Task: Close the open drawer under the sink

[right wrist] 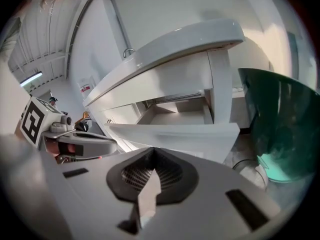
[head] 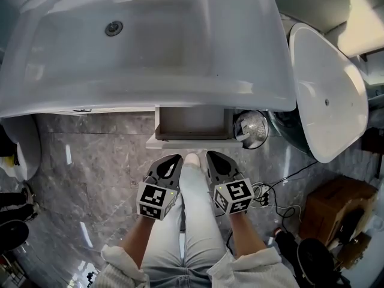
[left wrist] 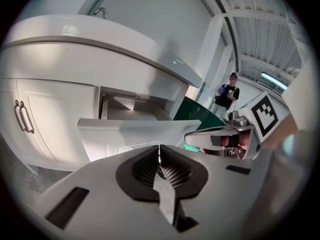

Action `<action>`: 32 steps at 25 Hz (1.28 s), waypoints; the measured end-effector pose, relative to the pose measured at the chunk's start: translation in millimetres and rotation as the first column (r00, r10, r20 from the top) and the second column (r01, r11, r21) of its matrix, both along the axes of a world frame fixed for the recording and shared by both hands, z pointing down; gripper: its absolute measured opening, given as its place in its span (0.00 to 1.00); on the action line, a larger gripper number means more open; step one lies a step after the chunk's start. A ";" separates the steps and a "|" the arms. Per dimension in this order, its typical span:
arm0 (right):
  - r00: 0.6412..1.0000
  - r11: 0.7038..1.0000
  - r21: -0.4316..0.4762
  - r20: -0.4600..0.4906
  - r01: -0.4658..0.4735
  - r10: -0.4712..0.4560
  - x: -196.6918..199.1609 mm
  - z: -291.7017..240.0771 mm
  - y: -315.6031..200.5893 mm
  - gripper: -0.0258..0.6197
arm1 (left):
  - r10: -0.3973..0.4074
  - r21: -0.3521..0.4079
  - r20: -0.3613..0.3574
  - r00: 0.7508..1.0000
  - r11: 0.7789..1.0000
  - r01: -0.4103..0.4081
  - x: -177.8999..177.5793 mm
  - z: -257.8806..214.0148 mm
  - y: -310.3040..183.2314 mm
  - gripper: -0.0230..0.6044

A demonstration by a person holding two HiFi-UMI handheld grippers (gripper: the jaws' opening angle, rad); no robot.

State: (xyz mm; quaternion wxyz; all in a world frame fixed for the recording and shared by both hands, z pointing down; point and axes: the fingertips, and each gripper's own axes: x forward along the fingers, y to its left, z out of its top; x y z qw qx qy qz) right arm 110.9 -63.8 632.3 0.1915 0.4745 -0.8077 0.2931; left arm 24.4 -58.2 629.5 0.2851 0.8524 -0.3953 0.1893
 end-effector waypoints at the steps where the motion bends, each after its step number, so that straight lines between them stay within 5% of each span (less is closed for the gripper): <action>1: 1.000 1.000 0.000 0.002 -0.009 0.009 0.5 2.8 -0.9 0.05 | -0.002 -0.003 0.008 1.000 1.000 0.002 -0.8 3.0 -1.6 0.07; 13: 0.996 0.996 -0.001 0.009 -0.089 0.089 4.6 18.8 -11.5 0.05 | -0.010 0.009 0.065 0.998 1.000 0.009 -4.0 20.9 -19.1 0.06; 32: 0.994 0.994 0.035 -0.014 -0.106 0.107 3.5 14.5 -33.9 0.05 | -0.068 -0.007 0.061 0.996 0.998 0.069 -12.9 20.7 -43.0 0.06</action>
